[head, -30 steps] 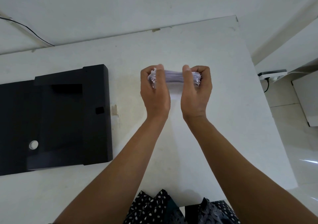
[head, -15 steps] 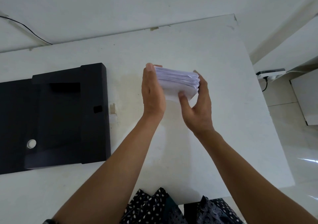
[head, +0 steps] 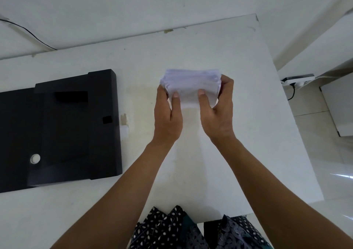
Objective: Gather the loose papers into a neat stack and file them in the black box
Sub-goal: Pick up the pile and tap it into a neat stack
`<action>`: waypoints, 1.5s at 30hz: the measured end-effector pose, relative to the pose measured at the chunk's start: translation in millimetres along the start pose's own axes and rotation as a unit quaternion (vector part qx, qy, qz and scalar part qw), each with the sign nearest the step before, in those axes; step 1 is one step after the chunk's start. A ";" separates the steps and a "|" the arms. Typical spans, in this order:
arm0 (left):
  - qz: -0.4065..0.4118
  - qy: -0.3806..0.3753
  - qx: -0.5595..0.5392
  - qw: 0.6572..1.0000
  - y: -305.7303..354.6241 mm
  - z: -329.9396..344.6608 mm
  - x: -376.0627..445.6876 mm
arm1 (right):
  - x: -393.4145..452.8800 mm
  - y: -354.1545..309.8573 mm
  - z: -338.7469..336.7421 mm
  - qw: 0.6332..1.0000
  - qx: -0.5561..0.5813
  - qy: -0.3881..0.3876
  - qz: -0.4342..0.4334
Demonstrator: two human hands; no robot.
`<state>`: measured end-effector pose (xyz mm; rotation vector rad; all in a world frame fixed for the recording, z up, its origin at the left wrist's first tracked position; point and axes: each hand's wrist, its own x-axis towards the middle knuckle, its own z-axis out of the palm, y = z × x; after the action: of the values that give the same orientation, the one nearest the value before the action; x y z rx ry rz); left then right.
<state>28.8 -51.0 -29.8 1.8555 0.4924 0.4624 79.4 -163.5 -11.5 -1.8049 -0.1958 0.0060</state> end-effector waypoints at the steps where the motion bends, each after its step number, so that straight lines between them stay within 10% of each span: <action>1: -0.008 -0.009 0.009 1.000 -5.5 0.2 -2.2 | -3.3 5.3 -0.4 1.000 -0.016 -0.008 -0.007; 13: -0.074 -0.093 0.074 0.990 -10.5 -12.8 -3.4 | -13.5 33.1 -13.8 0.988 -0.118 -0.080 0.054; 19: 0.168 -0.137 0.232 0.948 44.7 -57.0 52.9 | 10.0 5.1 -34.4 0.962 -0.172 -0.207 -0.053; 22: 0.035 -0.220 0.233 0.947 50.9 -65.8 67.9 | 21.5 -6.2 -40.2 0.971 -0.147 -0.179 -0.053; 26: -0.085 -0.165 0.086 0.979 25.8 -64.0 54.4 | 17.7 5.7 -42.1 0.958 0.169 -0.095 0.209; 28: -0.123 -0.132 0.018 0.983 9.8 -55.2 39.7 | 11.4 18.0 -35.7 0.951 0.118 -0.140 0.248; 35: -0.028 -0.045 0.096 0.994 -10.7 -39.7 15.1 | 6.4 22.2 -27.1 0.988 -0.133 -0.075 0.023; 40: -0.018 -0.057 0.146 0.987 -27.3 -34.1 3.4 | -7.7 67.0 -27.5 0.950 -0.287 -0.121 -0.032; 45: 0.003 -0.017 0.159 0.987 -27.6 -29.0 1.0 | -2.5 61.7 -24.8 0.954 -0.280 -0.061 -0.093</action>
<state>11.1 -19.3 -46.7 2.1672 0.5625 0.3712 87.7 -201.8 -65.3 -2.3468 -0.4947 -0.0802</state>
